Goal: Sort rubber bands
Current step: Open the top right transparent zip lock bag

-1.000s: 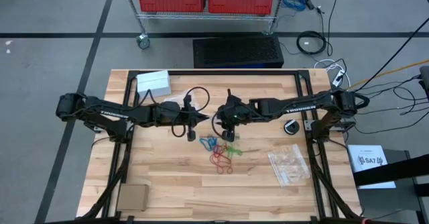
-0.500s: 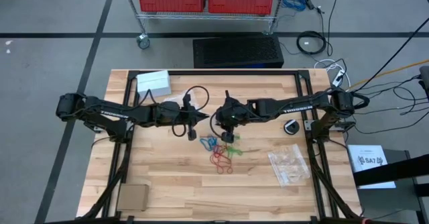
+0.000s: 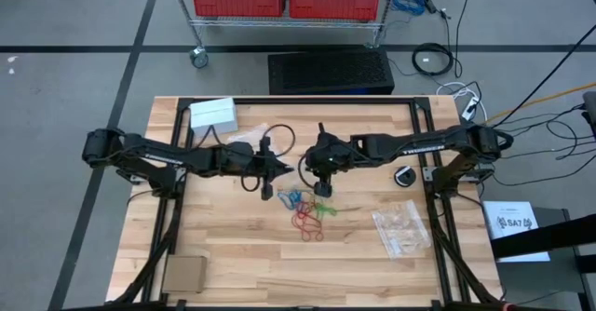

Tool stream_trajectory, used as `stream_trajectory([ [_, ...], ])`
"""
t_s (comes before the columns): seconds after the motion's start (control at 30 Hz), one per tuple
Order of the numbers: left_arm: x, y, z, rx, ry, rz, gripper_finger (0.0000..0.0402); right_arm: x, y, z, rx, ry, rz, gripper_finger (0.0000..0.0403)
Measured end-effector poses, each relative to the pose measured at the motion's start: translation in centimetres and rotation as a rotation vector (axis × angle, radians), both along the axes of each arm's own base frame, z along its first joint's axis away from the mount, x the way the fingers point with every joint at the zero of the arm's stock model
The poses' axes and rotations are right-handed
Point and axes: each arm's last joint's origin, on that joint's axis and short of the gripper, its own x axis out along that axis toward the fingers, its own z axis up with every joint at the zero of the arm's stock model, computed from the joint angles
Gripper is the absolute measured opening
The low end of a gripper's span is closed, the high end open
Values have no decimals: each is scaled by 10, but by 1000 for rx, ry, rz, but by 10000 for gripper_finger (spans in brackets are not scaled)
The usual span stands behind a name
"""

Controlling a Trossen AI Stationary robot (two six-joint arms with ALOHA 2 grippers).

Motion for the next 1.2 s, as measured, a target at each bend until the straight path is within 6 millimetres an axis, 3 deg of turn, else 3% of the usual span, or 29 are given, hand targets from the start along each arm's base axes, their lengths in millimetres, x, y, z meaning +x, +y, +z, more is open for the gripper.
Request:
stream_trajectory([
  [0.3, 14, -1, -15, -38, -21, -30, 106, -7, 5, -6, 10, 100, 42, 0],
  [0.7, 14, 7, 2, -66, -93, -18, 116, -12, 5, -10, -26, 161, 94, 0],
  [0.87, 15, 11, 4, -99, -91, -34, 98, -12, 5, -10, -20, 166, 112, 0],
  [1.2, 15, 12, 4, -70, -92, -55, 7, -13, 5, -11, -27, 180, 128, 0],
])
